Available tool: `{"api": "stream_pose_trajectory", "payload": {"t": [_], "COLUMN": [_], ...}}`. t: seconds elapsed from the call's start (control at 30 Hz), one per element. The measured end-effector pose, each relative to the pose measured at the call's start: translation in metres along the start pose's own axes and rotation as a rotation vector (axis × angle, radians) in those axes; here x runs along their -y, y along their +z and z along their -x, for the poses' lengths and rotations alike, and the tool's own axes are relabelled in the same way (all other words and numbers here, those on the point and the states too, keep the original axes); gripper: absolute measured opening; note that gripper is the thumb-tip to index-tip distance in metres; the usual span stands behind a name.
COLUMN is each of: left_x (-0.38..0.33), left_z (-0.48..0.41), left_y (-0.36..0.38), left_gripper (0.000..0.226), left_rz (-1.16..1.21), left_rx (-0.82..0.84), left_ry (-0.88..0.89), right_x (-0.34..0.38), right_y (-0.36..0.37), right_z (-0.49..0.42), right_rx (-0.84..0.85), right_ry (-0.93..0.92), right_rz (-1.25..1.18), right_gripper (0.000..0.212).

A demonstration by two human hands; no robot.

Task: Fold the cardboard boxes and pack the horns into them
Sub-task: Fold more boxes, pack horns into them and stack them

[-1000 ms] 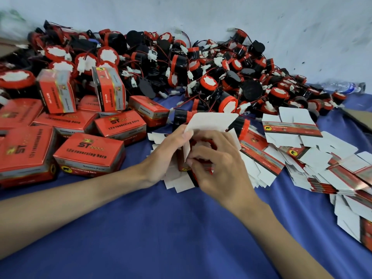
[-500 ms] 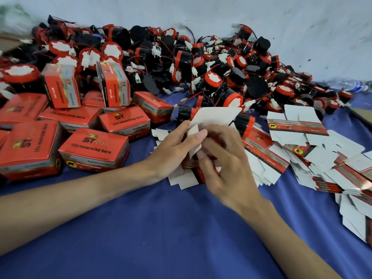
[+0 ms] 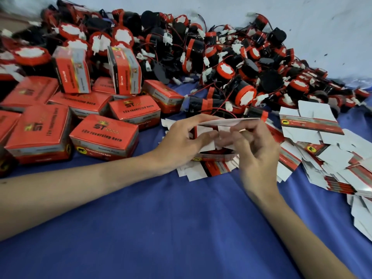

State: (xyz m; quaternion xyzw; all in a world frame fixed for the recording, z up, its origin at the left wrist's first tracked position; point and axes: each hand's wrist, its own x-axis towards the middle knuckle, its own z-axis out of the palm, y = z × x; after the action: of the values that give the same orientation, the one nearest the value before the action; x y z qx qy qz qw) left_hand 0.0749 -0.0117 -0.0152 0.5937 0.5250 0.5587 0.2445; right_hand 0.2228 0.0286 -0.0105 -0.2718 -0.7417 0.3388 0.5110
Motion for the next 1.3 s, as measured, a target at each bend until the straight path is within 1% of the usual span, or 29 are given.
{"api": "stream_pose_trajectory", "payload": {"t": [0.07,0.13,0.17,0.23,0.3,0.33,0.37,0.43,0.47,0.53,0.6,0.7,0.77,0.87,0.93,1.0,1.07,1.2,1.3], "left_x": [0.001,0.0,-0.001,0.0,0.001,0.001,0.001,0.0,-0.001,-0.001,0.0,0.002,0.004,0.007,0.009,0.01,0.008,0.003,0.003], "left_z": [0.0,-0.001,-0.001,-0.002,0.0,0.0,0.002,0.004,0.003,0.003,0.001,0.001,0.0,-0.001,0.001,0.004,0.008,0.01,0.006], "left_y": [-0.001,-0.002,-0.002,-0.004,-0.005,-0.007,-0.008,-0.009,-0.01,-0.009,-0.007,-0.005,-0.005,-0.006,-0.005,-0.004,-0.004,-0.007,-0.014], "left_gripper": [0.02,0.028,0.03,0.03,0.026,0.029,0.038,0.053,0.055,0.046,0.038,0.041,0.045,0.046,0.044,0.044,0.045,0.049,0.053], "left_rz": [0.034,0.064,0.071,0.103,0.206,0.27,0.32,0.337,0.316,0.243,0.166,0.068,0.006,-0.084,-0.277,-0.523,-0.694,-0.88,-0.907], "left_rx": [-0.002,-0.001,0.002,0.012,0.062,0.104,0.14,0.173,0.174,0.148,0.104,0.075,0.071,0.074,0.024,-0.058,-0.098,0.0,0.107], "left_ry": [0.002,0.019,0.025,0.002,-0.05,-0.069,-0.077,-0.071,-0.063,-0.053,-0.043,-0.032,0.005,0.072,0.17,0.304,0.396,0.397,0.427], "right_x": [0.001,0.001,0.0,-0.003,-0.006,-0.006,-0.007,-0.007,-0.008,-0.011,-0.014,-0.018,-0.02,-0.024,-0.023,-0.021,-0.02,-0.018,-0.019], "right_y": [-0.003,-0.005,-0.006,-0.007,-0.009,-0.01,-0.01,-0.01,-0.01,-0.012,-0.016,-0.02,-0.022,-0.028,-0.031,-0.032,-0.033,-0.038,-0.038], "right_z": [-0.001,-0.004,-0.005,-0.006,-0.006,-0.006,-0.006,-0.006,-0.006,-0.006,-0.006,-0.007,-0.01,-0.014,-0.015,-0.016,-0.017,-0.017,-0.017], "right_rx": [-0.038,-0.078,-0.063,0.026,0.101,0.122,0.137,0.152,0.158,0.178,0.188,0.182,0.181,0.191,0.198,0.208,0.245,0.341,0.376], "right_ry": [0.072,0.109,0.112,0.082,0.059,0.052,0.049,0.047,0.047,0.036,-0.021,-0.121,-0.232,-0.442,-0.514,-0.54,-0.531,-0.441,-0.4], "right_rz": [-0.223,-0.315,-0.321,-0.285,-0.236,-0.221,-0.211,-0.203,-0.2,-0.142,0.008,0.177,0.28,0.51,0.586,0.623,0.644,0.623,0.598], "right_gripper": [0.015,0.018,0.018,0.018,0.02,0.021,0.021,0.02,0.02,0.024,0.032,0.041,0.041,0.034,0.034,0.035,0.035,0.036,0.037]}}
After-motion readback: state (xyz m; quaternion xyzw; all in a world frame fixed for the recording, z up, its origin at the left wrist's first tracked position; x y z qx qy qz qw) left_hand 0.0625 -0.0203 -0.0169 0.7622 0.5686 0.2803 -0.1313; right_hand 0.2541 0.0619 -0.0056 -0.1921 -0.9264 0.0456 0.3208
